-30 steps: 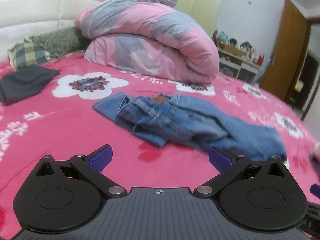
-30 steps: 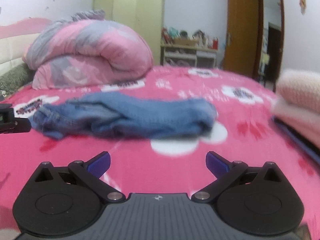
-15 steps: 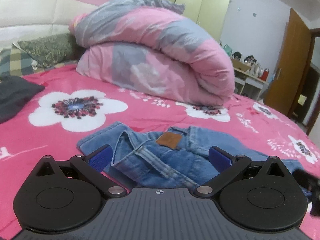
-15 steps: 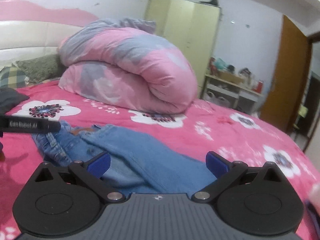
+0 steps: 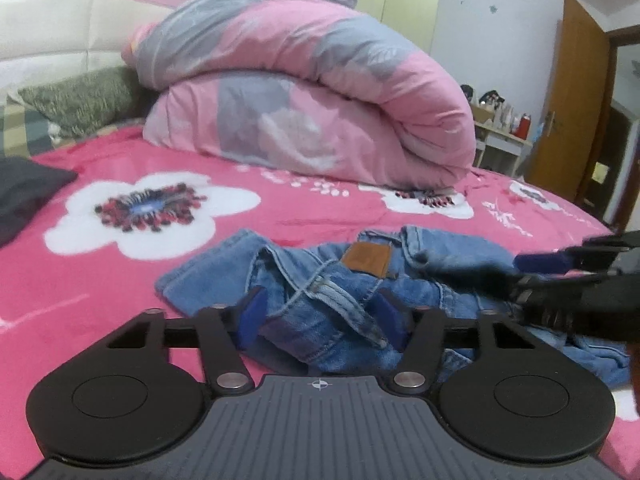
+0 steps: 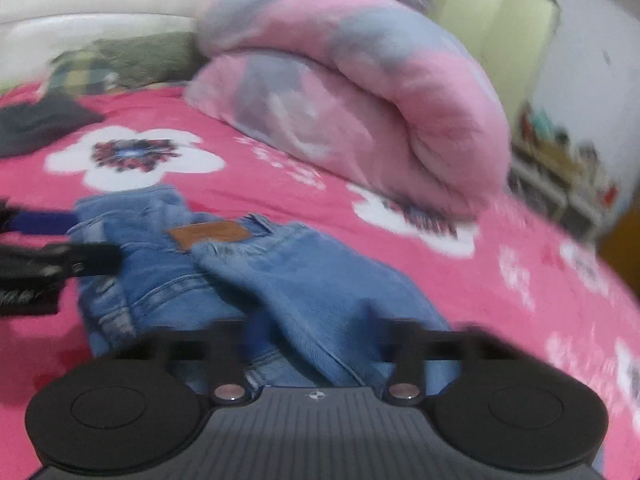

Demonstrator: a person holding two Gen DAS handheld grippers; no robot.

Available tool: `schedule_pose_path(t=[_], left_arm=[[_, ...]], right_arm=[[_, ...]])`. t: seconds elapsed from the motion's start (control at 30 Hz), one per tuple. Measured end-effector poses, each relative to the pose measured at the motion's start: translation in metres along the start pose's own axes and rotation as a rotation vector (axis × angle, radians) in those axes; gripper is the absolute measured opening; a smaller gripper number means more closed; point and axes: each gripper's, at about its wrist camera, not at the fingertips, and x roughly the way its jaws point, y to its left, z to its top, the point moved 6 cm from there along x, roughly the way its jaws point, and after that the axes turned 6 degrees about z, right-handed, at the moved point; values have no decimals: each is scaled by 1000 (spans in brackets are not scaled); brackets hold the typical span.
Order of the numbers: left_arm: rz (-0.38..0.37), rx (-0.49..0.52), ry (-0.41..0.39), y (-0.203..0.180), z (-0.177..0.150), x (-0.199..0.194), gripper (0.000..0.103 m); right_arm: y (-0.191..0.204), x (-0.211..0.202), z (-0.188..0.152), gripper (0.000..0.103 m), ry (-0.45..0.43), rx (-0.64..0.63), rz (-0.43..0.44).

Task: Fold clothes
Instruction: 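Lower both tools to the jeans waistband and close both grippers on it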

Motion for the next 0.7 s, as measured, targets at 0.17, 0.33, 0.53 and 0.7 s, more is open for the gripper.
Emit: schedule_pose_path(t=[0.17,0.33,0.53,0.7], left_arm=[[-14,-17,10,6,0,-1,42],[-25,-38,18,11,-2,-3,40],[-18,-25,14,9,-2,-6,40],[-9,-21,13,11,-4,-6,40]], right_arm=[[-35,-28,-7,4,-41,115,-102],[-108,-115,-30,3,-148,282,-316],[-188,-185,-111,7,32,451,-498],[-174,-229,-123,81,38,392,-477]])
